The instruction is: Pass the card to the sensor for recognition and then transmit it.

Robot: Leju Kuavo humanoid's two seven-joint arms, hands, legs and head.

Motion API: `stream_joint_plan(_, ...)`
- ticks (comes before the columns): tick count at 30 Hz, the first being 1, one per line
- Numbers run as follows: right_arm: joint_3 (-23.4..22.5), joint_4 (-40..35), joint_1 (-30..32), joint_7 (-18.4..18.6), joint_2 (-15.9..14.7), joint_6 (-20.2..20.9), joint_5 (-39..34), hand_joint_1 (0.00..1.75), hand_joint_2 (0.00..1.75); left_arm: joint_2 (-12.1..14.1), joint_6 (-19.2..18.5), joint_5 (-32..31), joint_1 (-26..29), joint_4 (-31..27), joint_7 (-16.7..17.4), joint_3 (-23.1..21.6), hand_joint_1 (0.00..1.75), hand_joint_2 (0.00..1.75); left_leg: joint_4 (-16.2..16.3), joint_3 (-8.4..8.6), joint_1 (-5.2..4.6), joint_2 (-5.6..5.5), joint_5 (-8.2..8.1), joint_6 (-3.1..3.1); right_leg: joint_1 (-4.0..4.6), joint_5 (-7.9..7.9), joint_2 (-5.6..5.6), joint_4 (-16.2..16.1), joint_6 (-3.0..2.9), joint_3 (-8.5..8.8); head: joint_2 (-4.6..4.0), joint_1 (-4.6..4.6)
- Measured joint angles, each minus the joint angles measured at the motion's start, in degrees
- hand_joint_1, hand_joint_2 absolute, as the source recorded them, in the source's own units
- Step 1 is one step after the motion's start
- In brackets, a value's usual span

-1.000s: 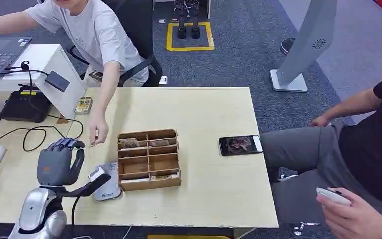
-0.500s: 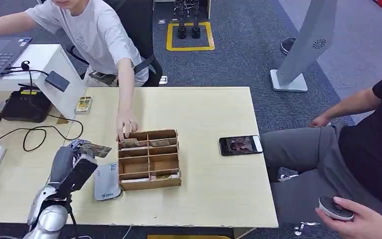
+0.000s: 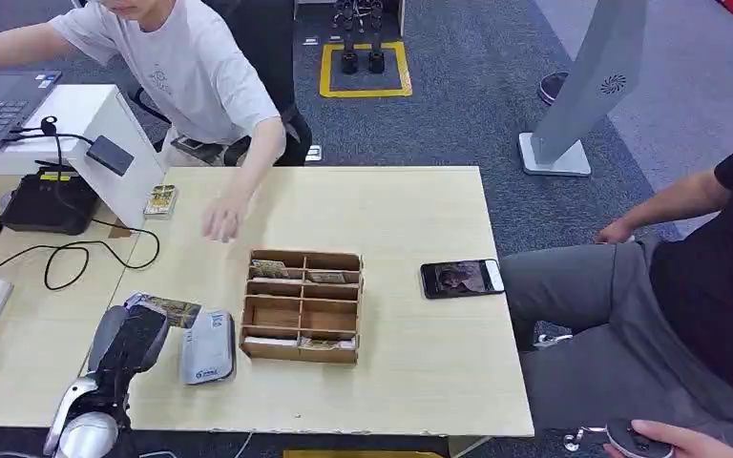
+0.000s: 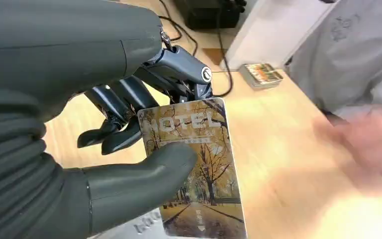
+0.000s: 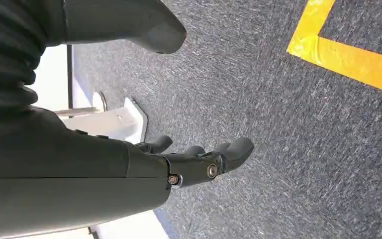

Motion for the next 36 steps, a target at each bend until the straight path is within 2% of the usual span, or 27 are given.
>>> stream_joint_plan(12,-0.6,0.0,0.0,0.3,0.2,0.0,0.4,0.0,1.75,-1.4,-1.5,-2.5,1.4,1.9,2.2,1.3,1.75,1.75,0.0,0.0,0.0,0.0,0.0,0.0,0.0,0.0,0.0,0.0,0.0,0.0,0.0,0.0)
stream_joint_plan(21,-0.8,0.0,0.1,0.4,0.2,-0.1,0.6,0.0,1.75,-2.5,-4.9,1.7,1.7,2.0,3.1,1.2,1.75,1.75,0.0,0.01,0.0,0.0,0.0,0.0,0.0,0.0,0.0,0.0,0.0,-0.01,0.0,0.0)
stream_joint_plan(36,-1.0,0.0,0.1,0.4,0.6,-0.1,1.1,0.0,1.75,-3.2,-1.4,-5.3,1.7,2.5,5.3,-1.1,1.75,1.75,0.0,0.01,0.0,0.0,0.0,0.0,0.0,0.0,0.0,0.0,0.0,0.0,0.0,0.0)
